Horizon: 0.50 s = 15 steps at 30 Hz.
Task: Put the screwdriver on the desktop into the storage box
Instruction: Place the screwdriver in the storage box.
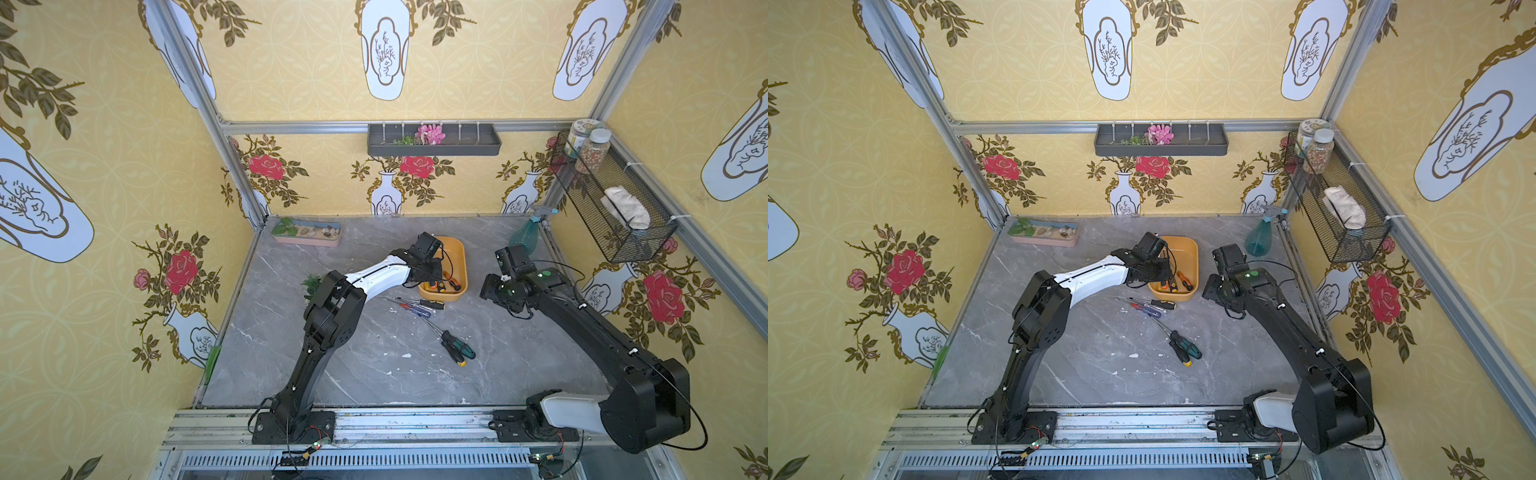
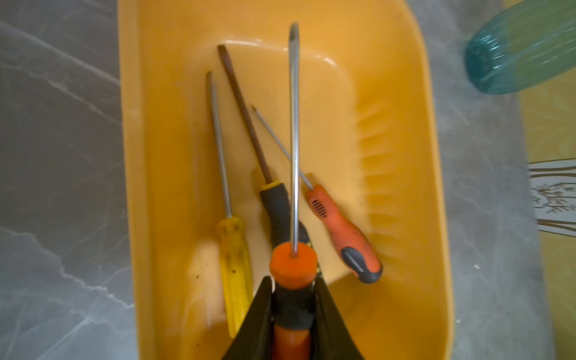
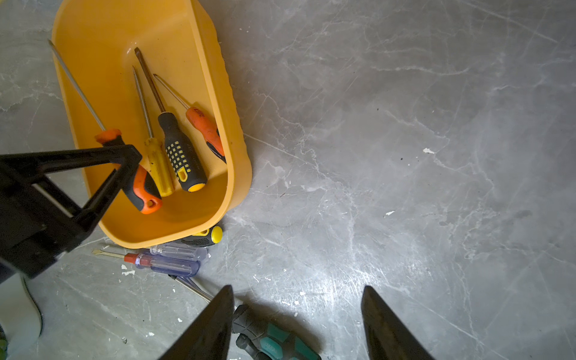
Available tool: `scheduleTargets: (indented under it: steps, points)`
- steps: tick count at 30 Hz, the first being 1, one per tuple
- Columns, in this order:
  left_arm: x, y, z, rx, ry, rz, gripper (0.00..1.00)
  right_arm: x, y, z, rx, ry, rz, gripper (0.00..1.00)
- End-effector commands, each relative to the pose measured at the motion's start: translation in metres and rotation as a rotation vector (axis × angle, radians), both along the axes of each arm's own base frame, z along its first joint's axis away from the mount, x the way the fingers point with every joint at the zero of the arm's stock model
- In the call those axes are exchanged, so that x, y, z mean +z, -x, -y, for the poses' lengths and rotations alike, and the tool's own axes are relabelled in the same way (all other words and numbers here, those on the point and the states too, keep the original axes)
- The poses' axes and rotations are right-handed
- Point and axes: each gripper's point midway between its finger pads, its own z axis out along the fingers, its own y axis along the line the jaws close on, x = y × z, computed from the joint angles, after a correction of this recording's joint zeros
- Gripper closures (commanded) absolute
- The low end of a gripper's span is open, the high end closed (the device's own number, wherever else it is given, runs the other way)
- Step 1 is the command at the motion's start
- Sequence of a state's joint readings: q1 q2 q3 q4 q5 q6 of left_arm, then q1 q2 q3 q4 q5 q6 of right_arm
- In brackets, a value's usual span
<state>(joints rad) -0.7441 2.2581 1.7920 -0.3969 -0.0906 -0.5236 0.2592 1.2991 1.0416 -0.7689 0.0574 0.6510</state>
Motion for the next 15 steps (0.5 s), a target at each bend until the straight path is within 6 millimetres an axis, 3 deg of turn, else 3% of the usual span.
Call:
scheduleTargets:
  steps: [1, 5, 8, 11, 15]
  points:
    - [-0.016, 0.0, -0.003, 0.005, -0.053, -0.007, 0.82, 0.0, 0.004, 0.003, -0.005, 0.011, -0.007, 0.34]
    - [-0.018, 0.0, 0.003, -0.003, -0.047, -0.014, 0.71, 0.0, 0.006, 0.003, -0.004, 0.011, -0.009, 0.33]
    - [-0.009, -0.003, 0.006, -0.004, -0.03, -0.001, 0.64, 0.002, 0.008, 0.004, 0.004, 0.016, -0.012, 0.32]
    - [0.015, -0.007, 0.008, 0.005, 0.0, 0.042, 0.61, 0.004, 0.01, -0.002, 0.047, 0.014, -0.016, 0.31]
    - [0.077, -0.011, 0.001, 0.066, 0.127, 0.182, 0.58, 0.004, 0.02, -0.022, 0.147, 0.031, -0.042, 0.32]
